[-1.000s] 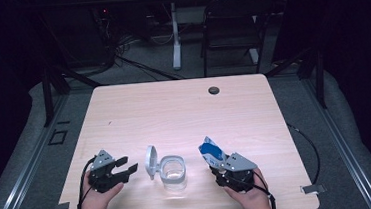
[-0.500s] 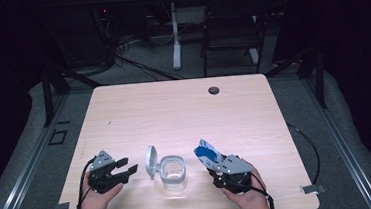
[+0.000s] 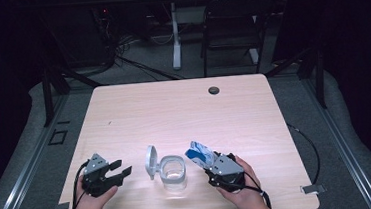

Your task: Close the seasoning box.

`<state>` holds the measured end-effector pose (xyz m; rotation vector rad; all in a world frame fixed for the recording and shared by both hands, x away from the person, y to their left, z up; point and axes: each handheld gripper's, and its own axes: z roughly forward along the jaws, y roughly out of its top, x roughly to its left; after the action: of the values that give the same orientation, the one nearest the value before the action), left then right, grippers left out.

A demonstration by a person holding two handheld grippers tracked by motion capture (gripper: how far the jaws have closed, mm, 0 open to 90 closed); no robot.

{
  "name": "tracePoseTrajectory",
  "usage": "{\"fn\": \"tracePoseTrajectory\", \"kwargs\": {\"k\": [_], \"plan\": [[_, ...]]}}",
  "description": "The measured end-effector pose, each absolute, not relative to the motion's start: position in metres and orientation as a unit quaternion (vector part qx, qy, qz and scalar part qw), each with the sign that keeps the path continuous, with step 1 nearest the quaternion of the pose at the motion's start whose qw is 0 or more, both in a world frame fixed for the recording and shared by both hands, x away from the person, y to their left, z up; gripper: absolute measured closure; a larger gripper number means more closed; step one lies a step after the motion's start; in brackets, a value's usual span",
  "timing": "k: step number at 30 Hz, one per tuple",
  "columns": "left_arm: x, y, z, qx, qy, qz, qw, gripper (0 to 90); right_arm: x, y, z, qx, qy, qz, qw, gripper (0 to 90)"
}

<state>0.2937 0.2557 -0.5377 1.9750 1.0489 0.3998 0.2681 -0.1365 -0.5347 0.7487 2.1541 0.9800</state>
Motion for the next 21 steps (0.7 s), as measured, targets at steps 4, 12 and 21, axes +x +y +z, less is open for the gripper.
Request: {"fn": "tracePoseTrajectory", "kwargs": {"k": [4,12,21], "plan": [[0.2928,0.2571,-0.537,0.791,0.42,0.158,0.416,49.7,0.2681,-0.1341,-0.5344,0.278,0.823,0.366,0.333,43.5],[0.2926,0.2568,-0.5376,0.789,0.419,0.162,0.419,49.7,0.2668,-0.1305,-0.5353,0.263,0.826,0.342,0.362,43.5],[0.2925,0.2569,-0.5371,0.792,0.418,0.159,0.414,49.7,0.2671,-0.1277,-0.5398,0.25,0.832,0.305,0.391,43.5]]}}
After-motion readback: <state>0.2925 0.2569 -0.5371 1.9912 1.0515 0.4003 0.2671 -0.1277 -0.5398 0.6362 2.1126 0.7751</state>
